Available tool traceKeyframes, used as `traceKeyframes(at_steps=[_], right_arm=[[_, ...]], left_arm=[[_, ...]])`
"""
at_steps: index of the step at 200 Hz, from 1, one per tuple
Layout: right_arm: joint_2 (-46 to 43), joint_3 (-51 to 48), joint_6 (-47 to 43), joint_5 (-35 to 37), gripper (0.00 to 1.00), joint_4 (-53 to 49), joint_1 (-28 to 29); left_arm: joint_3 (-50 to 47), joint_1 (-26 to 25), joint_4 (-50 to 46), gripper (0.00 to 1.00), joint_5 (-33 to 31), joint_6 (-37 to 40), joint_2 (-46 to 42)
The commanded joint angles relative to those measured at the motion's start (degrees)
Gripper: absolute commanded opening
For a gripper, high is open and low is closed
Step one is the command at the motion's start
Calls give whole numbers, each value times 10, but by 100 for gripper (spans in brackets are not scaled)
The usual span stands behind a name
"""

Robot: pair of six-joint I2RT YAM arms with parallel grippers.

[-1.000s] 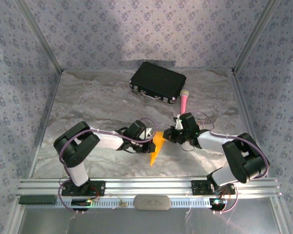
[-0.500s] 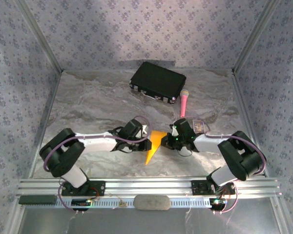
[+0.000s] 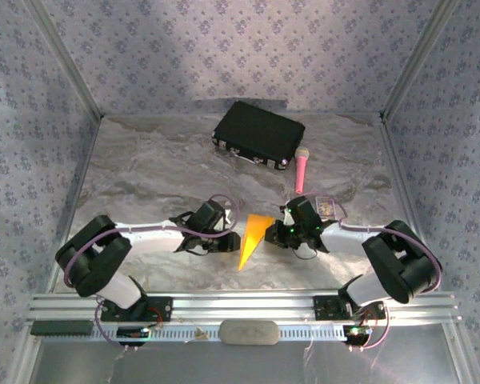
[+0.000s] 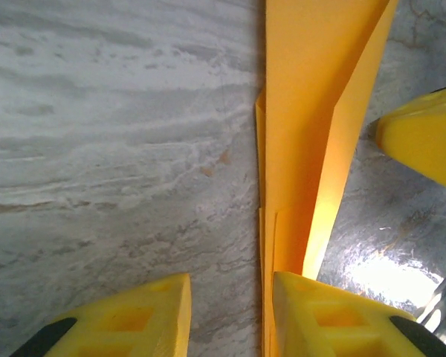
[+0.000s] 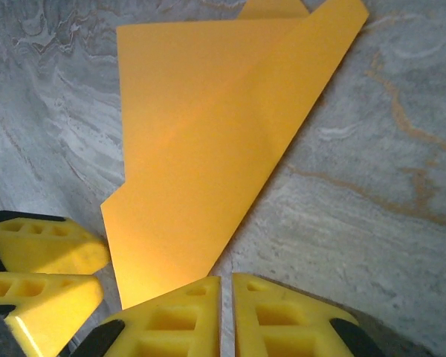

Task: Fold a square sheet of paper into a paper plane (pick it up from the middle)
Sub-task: Fold the wing for the fifth time at the center of the table.

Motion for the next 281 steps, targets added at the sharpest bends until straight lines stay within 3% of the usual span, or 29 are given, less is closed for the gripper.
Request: traceKeyframes(at_steps=[1,76,174,281], right_arm=[[-20,-14,3,0,13,-28,8],[-27,-24,10,5,14,-27,27],[-6,-17,10,-2,12,-11,49],[27,-2,12,-17,10,12,69]], left_arm=[[7,2,29,34,38,-4,13],[21,1,39,26,66,-6,60],[26,-1,39,21,75,-2,46],[33,-4,52,21,95,-2,72]])
